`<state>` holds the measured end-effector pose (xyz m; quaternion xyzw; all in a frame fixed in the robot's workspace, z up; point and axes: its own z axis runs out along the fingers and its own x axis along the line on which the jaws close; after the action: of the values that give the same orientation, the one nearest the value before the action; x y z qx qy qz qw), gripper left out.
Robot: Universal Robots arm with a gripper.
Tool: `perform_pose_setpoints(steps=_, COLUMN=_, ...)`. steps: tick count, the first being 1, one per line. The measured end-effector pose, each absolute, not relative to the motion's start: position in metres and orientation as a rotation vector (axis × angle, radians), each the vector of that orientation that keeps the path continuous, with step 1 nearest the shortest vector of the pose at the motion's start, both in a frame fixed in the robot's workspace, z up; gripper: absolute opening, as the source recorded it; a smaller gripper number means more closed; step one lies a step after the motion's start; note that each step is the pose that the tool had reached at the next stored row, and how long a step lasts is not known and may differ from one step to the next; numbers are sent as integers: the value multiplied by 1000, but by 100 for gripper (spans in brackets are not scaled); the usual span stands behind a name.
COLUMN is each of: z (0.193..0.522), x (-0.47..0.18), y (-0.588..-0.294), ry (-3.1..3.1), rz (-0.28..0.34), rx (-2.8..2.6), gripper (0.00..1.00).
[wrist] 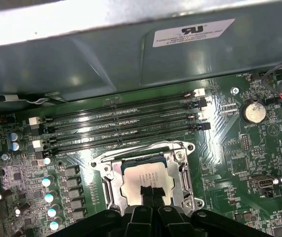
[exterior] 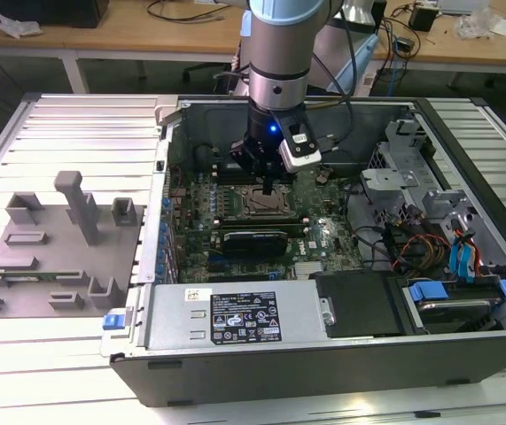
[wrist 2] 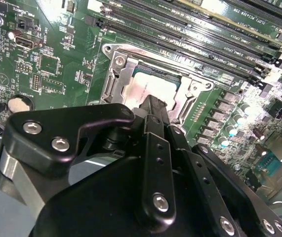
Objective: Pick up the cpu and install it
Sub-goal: 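Install the second cpu locking lever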
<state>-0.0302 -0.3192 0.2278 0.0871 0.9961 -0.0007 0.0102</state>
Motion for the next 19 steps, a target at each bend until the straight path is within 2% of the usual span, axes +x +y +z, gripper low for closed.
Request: perform_pose_setpoints(steps=19, z=232, x=-30, y=-319, ry=3109, rz=-2, rx=272, gripper=11)
